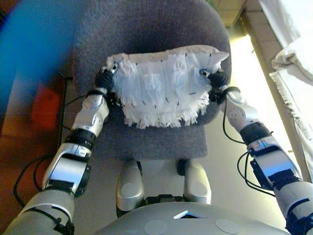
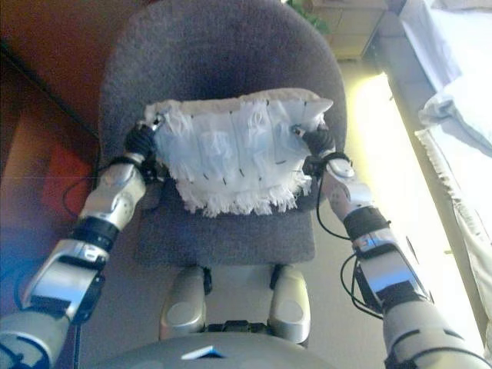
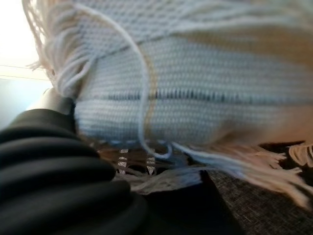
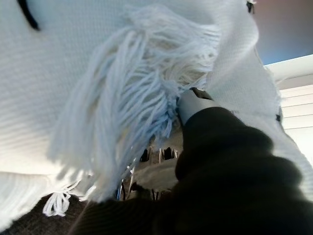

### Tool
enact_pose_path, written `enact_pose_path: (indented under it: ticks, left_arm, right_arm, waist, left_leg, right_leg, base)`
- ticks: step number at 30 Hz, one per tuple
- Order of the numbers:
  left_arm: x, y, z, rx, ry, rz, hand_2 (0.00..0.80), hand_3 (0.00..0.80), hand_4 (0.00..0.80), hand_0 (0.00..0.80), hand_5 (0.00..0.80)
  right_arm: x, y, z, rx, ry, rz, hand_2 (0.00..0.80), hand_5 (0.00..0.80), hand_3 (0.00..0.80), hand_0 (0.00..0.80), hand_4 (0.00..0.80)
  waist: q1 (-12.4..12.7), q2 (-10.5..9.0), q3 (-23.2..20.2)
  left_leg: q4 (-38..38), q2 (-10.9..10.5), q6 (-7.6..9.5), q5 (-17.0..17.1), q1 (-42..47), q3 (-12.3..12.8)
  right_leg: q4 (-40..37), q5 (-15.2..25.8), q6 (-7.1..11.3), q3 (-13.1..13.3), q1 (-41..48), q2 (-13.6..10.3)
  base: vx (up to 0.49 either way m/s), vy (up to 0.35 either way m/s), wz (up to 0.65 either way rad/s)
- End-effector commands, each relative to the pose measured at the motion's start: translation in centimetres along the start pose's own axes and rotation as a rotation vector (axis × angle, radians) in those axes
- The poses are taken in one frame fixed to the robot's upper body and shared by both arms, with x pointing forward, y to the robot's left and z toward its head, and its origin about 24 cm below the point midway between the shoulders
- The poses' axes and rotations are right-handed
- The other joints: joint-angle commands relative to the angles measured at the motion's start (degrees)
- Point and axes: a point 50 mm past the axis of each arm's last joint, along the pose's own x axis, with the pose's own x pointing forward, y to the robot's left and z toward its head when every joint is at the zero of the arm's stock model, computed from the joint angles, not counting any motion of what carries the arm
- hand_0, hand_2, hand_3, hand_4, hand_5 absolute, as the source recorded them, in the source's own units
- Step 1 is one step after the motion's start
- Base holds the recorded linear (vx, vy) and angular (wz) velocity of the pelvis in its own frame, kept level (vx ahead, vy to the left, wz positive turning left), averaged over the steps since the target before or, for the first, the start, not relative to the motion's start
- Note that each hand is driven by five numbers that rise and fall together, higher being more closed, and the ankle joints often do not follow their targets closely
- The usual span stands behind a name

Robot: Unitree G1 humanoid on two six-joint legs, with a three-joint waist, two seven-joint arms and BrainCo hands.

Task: Pick up the cushion and take it to the sofa

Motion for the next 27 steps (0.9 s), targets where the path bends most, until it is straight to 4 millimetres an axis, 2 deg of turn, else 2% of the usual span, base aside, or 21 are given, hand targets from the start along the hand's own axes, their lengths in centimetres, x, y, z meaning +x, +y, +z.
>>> enact_pose_path:
  ticks: [1, 5, 9, 12, 19, 27]
  left_arm:
    - [1.3, -4.7, 6.9, -0.081, -0.26, -0.129, 0.8, 0.8, 0.8, 0.8, 0.8]
    - [1.8, -5.7, 9.5, -0.111, -0.302, -0.101, 0.8, 0.8, 0.8, 0.8, 0.8]
    - [2.2, -5.7, 11.2, -0.103, -0.319, -0.054, 0.8, 0.8, 0.8, 0.8, 0.8]
    - [2.3, -5.4, 12.8, -0.094, -0.36, -0.029, 0.8, 0.8, 0.8, 0.8, 0.8]
    - [1.6, -5.6, 15.6, -0.111, -0.47, -0.026, 0.8, 0.8, 0.8, 0.8, 0.8]
    - [1.0, -6.1, 20.1, -0.118, -0.567, -0.03, 0.8, 0.8, 0.8, 0.8, 0.8]
  right_arm:
    - [1.2, 5.4, 7.5, 0.046, -0.287, 0.186, 0.8, 0.8, 0.8, 0.8, 0.8]
    - [1.6, 5.5, 10.0, 0.002, -0.332, 0.198, 0.8, 0.8, 0.8, 0.8, 0.8]
    - [2.0, 5.8, 11.4, -0.023, -0.324, 0.207, 0.8, 0.8, 0.8, 0.8, 0.8]
    - [2.2, 5.7, 12.3, 0.019, -0.324, 0.223, 0.8, 0.8, 0.8, 0.8, 0.8]
    - [2.1, 5.8, 14.1, 0.024, -0.38, 0.221, 0.8, 0.8, 0.8, 0.8, 0.8]
    - [1.6, 6.2, 17.6, 0.015, -0.454, 0.221, 0.8, 0.8, 0.8, 0.8, 0.8]
  waist:
    - [0.4, 0.61, 0.8]
    - [-0.1, 1.41, 3.2]
    - [-0.2, 1.67, 4.4]
    - [-0.3, 1.86, 5.4]
    - [0.4, 2.43, 6.5]
    - [0.6, 2.7, 6.5]
  left_leg:
    - [8.7, 0.1, -1.79, -10.1, -1.2, -0.8]
    - [9.5, -0.4, -2.13, -9.8, -4.3, -0.7]
    - [9.7, -0.8, -2.23, -9.3, -6.4, -0.6]
    - [9.7, -0.8, -2.23, -8.9, -7.5, -0.3]
    - [9.1, -1.4, -2.37, -8.3, -8.1, -0.4]
    - [7.7, -1.5, -2.61, -7.6, -8.4, -0.2]
  right_leg:
    - [7.2, -3.0, 5.07, 3.0, -1.1, -4.9]
    - [8.3, -3.0, 5.43, 3.6, -4.5, -5.0]
    - [8.0, -2.6, 5.61, 3.9, -6.4, -4.7]
    - [7.6, -2.4, 5.59, 3.8, -7.2, -4.5]
    - [6.8, -2.5, 5.42, 3.4, -7.1, -4.7]
    - [5.7, -2.7, 5.38, 2.5, -7.0, -4.7]
  base:
    - [-0.163, 0.071, -0.04]
    - [-0.112, 0.077, -0.1]
    - [-0.074, 0.041, -0.01]
    - [-0.052, 0.026, -0.17]
    - [0.003, 0.008, 0.03]
    - [0.008, 0.002, 0.01]
